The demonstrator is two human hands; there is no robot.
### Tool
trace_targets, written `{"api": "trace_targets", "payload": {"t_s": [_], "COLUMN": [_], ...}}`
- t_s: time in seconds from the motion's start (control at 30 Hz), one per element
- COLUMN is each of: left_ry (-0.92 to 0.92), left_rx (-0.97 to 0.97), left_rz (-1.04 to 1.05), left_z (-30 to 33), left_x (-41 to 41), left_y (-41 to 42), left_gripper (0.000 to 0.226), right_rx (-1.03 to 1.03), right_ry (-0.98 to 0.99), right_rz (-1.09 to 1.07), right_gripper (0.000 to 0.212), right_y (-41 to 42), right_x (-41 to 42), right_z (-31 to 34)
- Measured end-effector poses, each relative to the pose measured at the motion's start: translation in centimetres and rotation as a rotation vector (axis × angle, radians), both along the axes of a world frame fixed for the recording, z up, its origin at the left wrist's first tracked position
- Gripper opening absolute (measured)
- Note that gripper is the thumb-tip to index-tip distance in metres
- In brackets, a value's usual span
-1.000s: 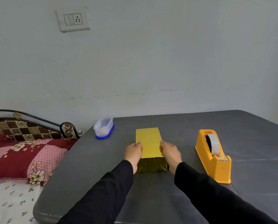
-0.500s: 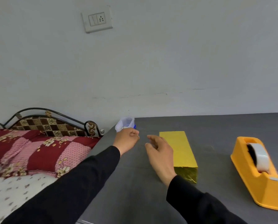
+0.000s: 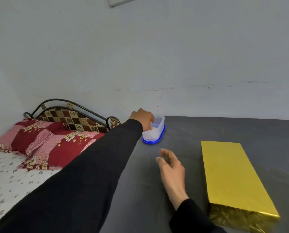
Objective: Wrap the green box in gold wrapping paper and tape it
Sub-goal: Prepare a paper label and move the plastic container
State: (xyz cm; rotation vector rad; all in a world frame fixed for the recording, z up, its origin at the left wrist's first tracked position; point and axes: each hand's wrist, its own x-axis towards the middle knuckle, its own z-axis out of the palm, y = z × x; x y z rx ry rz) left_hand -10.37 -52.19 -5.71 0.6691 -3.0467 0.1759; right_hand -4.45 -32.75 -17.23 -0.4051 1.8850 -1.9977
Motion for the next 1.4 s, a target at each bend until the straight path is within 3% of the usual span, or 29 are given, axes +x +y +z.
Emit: {"api": "trace_targets", "payload": {"t_s": [0.27,0.37,0.53,0.77,0.97,1.2,1.4], "left_ry": [-0.266,-0.276,-0.103,0.206,0.734,1.002,1.156], "left_rx": [-0.093,-0.13,-0.199,-0.126,0.3,0.603,1.39], "left_rz": [0.061,0.059,-0.004,-0.056,-0.121,-0.024,0.083], "left_z": [-2.6,-3.3,-3.2,-2.1,-1.1,-8.3,-10.6], "left_x": [-5.5,-6.5,-6.4,-4.9,0.6,12.5,15.0], "left_y": [-1.3,-1.9,-2.3,-2.8,-0.6,6.5,11.1], "left_gripper": [0.049,0.044,0.029,0.033,0.031,0.043,0.03], "right_rx": [-0.059,-0.076,-0.085,-0.105,-0.176,-0.271,-0.072], "right_ry": [-0.086,-0.09,-0.079,-0.072,-0.06,0.23,0.442], "right_rz": [-0.056,-0.057,-0.063,-0.061,-0.104,-0.185,-0.007], "right_gripper": [0.025,0.024,0.022,0.022,0.027,0.024,0.016], "right_y": [-1.0,-1.1,-1.2,-1.4,-1.5,-0.1,1.0], "right_x": [-1.0,-1.3,-1.5,-1.5,-1.3,0.8,2.1], "right_z": [-1.0,-1.4,-1.6,-1.8,-1.3,0.2,-0.6]}}
